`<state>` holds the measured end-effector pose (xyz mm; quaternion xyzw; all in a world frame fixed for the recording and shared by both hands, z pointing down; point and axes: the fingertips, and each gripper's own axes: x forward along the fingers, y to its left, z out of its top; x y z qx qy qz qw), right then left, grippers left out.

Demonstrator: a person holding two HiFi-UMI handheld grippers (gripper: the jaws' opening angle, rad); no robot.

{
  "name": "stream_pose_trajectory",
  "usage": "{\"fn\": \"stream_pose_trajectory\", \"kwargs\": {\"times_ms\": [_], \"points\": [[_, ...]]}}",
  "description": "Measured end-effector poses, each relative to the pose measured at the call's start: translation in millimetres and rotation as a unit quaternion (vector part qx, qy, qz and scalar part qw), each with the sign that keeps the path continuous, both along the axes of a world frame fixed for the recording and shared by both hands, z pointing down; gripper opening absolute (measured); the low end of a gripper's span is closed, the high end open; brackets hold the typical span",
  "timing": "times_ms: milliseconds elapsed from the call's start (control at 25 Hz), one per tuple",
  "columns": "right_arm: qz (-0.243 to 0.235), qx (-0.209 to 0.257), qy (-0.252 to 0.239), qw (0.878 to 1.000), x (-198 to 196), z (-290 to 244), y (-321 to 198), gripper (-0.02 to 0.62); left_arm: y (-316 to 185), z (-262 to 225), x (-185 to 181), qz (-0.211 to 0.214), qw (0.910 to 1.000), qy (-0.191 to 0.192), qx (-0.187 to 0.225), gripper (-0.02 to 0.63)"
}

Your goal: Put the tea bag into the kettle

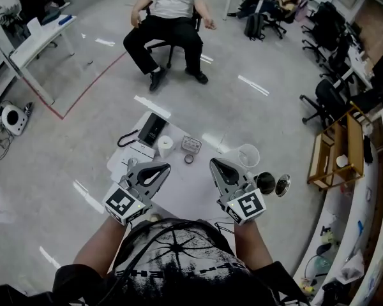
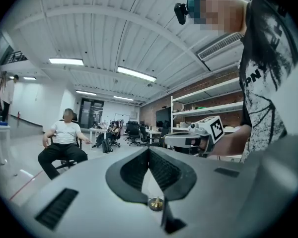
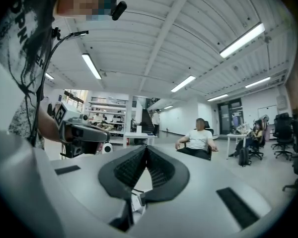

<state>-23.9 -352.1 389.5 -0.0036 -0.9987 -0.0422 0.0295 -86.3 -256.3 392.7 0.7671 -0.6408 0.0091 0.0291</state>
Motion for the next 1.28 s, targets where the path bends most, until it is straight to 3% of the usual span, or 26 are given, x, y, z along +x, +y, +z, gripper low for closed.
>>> {"fn": "stream_pose_trajectory", "kwargs": {"times_ms": [280,480,800,1280], "points": [[-0.068,0.002,-0.003,0.998,-46.4,-4.5,69.5,0.011,62.7,-14.9,-38.2,-0.053,0.9979,-0.036,0.007,0.006],[-0.104,0.008,-0.001,0.995,-65.9,-1.6,98.7,0.011,86.3,-13.1,-52.6,-0.069,0.9971,-0.03,0.01,0.006],[-0.121,0.019,0.015,0.992,-79.8,6.1,126.2,0.009,114.1,-13.0,-63.7,-0.09,0.9959,-0.011,0.01,0.006],[-0.111,0.024,0.026,0.993,-83.0,6.1,131.5,0.009,121.2,-13.3,-66.0,-0.081,0.9965,-0.018,0.012,0.006]]}}
